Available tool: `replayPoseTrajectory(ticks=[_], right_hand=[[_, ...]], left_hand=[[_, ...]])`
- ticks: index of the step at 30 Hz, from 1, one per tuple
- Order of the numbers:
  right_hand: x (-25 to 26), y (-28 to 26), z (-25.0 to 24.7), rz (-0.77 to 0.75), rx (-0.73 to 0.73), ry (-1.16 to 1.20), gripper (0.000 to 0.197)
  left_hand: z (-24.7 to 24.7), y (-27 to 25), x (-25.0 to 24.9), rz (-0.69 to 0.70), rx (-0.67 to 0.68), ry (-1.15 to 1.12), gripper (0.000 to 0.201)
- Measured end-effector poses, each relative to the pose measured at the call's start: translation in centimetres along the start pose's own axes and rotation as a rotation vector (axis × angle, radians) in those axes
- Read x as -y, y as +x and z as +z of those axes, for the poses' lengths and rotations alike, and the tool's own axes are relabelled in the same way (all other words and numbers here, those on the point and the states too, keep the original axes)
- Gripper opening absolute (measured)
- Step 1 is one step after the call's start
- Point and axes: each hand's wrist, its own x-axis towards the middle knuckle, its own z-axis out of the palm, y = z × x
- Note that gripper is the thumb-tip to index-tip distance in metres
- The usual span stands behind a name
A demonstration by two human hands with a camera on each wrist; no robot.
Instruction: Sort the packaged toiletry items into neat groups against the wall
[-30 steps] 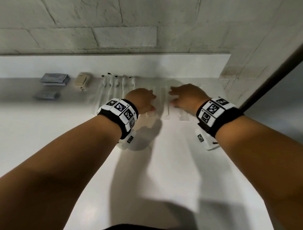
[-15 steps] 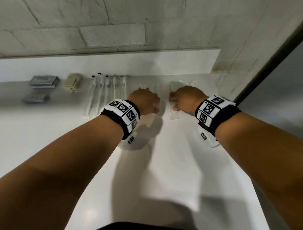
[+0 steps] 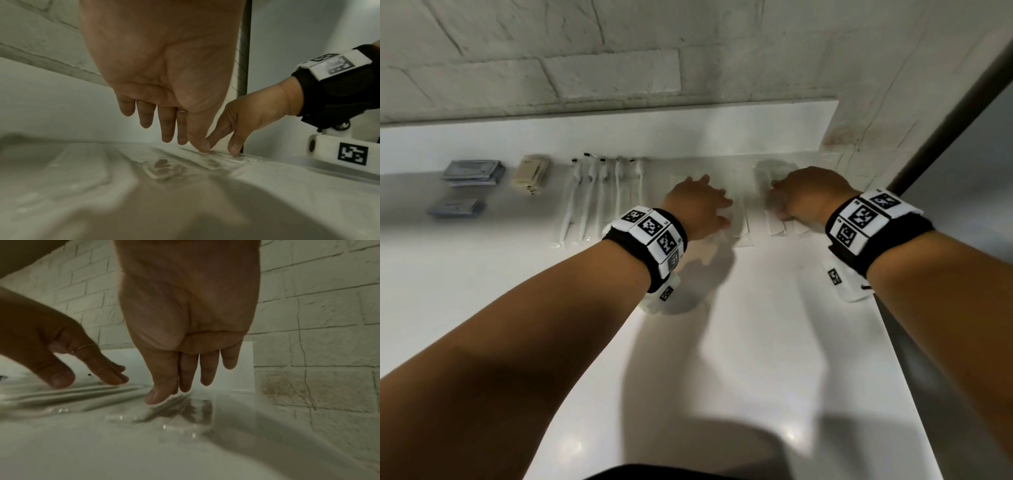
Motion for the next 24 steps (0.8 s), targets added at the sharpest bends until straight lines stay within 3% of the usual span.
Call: replayPoseTrajectory(ticks=[6, 12, 17, 20, 24], right_hand=[[0.7, 0.0, 0.9, -0.014, 0.013, 0.036, 0.048], [-1.5, -0.3, 0.8, 0.000, -0.027, 0.006, 0.037], [-3.5, -0.8, 1.3, 0.004, 0.037, -0.032, 0.041], [-3.5, -1.3, 1.2, 0.011, 0.048, 0.023, 0.049], [-3.6, -1.1, 1.4, -0.006, 0.053, 0.010, 0.049]], left_hand=[[0.2, 1.0, -2.3, 0.125, -0.002, 0.093, 0.023], [0.3, 1.4, -2.7, 0.138, -0.029, 0.100, 0.034], [0.7, 2.6, -4.8, 0.252, -0.023, 0.160, 0.037], [1.2, 2.8, -5.3, 0.264, 0.017, 0.157, 0.030], [1.5, 2.8, -5.2, 0.251, 0.013, 0.157, 0.036]])
